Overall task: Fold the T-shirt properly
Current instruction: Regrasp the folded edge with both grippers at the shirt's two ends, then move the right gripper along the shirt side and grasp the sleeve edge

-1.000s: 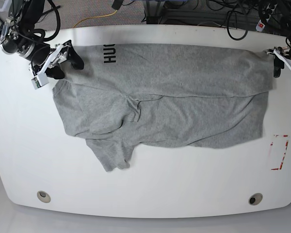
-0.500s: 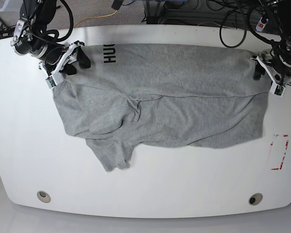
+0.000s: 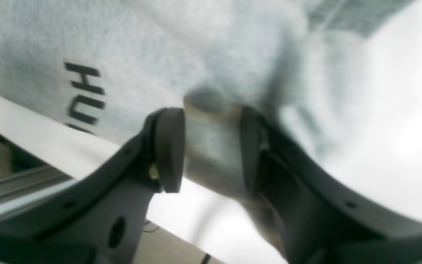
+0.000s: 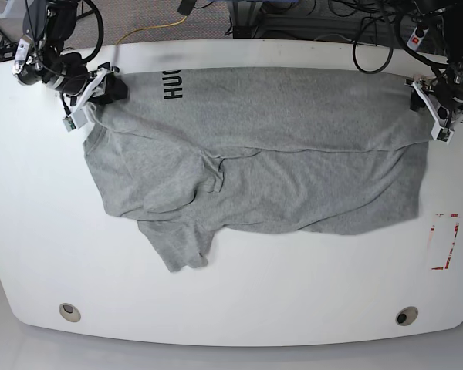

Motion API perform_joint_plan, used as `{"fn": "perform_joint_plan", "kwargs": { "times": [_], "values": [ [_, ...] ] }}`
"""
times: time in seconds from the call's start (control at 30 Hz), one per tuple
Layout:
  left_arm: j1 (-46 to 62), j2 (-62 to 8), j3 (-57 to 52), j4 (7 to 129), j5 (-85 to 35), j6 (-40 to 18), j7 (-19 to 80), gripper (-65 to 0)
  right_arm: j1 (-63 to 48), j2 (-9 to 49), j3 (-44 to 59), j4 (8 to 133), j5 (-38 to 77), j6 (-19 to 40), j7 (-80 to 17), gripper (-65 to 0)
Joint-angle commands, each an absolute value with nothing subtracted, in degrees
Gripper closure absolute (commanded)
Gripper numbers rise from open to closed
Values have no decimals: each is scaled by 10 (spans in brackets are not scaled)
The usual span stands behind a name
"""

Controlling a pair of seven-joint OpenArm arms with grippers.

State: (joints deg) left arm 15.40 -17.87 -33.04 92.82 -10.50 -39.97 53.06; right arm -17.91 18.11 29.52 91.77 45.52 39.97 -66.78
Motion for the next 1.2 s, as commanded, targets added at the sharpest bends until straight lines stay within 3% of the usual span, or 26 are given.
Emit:
{"fn": "perform_joint_plan", "kwargs": {
  "times": [0.0, 0.13, 0.47, 0.57, 0.73, 1.17],
  "values": [
    [152, -196, -334, 936, -108, -400, 524, -367, -181, 224, 298, 909, 457, 400, -647, -236],
    [157, -196, -334, 936, -107, -400, 524, -367, -196, 257, 317, 903, 459, 400, -646, -235],
    [161, -195, -333, 952, -109, -400, 524, -367, -188, 271, 391, 949, 461, 400, -681, -239],
    [176, -193, -332, 975, -109, -400, 525, -367, -137, 269, 371, 939, 456, 400, -684, -262],
    [182, -193, -332, 982, -108, -400, 526, -367, -26, 269, 305, 858, 456, 400, -681, -423],
    [214, -191, -336, 1024, -110, -400, 526, -367, 264, 269, 172, 578, 319, 400, -558, -425]
  ]
}}
